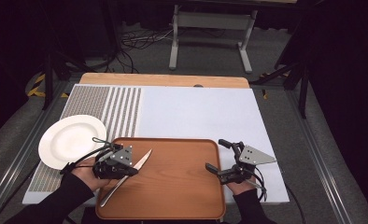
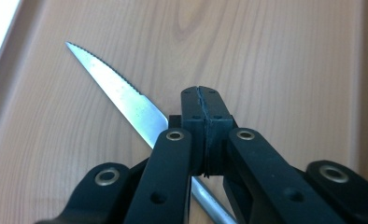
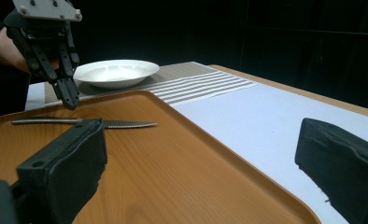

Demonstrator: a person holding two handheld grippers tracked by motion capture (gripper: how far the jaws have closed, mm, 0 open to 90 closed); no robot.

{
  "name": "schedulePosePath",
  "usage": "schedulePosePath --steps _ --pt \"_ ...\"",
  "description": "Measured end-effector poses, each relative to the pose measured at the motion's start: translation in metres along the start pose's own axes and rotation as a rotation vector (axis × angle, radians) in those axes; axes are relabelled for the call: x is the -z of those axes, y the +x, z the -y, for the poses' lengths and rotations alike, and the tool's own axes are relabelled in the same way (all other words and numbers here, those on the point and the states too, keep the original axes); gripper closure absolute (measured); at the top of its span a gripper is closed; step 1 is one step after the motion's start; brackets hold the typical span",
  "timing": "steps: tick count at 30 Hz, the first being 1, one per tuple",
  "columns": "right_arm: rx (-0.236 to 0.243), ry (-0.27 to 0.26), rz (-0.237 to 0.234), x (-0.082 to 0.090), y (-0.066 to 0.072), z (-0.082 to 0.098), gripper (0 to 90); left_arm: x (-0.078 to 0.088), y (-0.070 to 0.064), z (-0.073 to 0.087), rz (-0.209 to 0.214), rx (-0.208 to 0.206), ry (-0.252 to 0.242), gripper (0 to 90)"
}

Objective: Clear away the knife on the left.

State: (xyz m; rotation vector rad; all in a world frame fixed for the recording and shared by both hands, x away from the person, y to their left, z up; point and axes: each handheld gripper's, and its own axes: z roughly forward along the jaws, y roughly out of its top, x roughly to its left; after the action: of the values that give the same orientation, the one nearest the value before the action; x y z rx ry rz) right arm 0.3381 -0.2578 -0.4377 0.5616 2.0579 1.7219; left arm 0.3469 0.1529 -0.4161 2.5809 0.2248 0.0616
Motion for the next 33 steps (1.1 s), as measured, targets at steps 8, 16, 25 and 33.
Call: schedulePosePath --steps 8,16,25,33 --pt "0.003 -0.004 -0.001 0.0 0.0 0.0 2.6 -0.01 0.0 -0.001 0.033 -0.044 0.078 90.0" --pt "0.004 0.0 0.0 0.0 0.0 0.0 2.6 -0.022 0.003 -0.003 0.062 -0.038 0.152 90.0" --pt "0.003 0.003 -0.002 0.0 0.0 0.0 2.6 -0.026 0.005 -0.004 0.074 -0.039 0.205 90.0" --pt "0.003 0.004 -0.003 0.0 0.0 0.0 2.6 -0.026 0.004 -0.004 0.061 -0.038 0.218 90.0"
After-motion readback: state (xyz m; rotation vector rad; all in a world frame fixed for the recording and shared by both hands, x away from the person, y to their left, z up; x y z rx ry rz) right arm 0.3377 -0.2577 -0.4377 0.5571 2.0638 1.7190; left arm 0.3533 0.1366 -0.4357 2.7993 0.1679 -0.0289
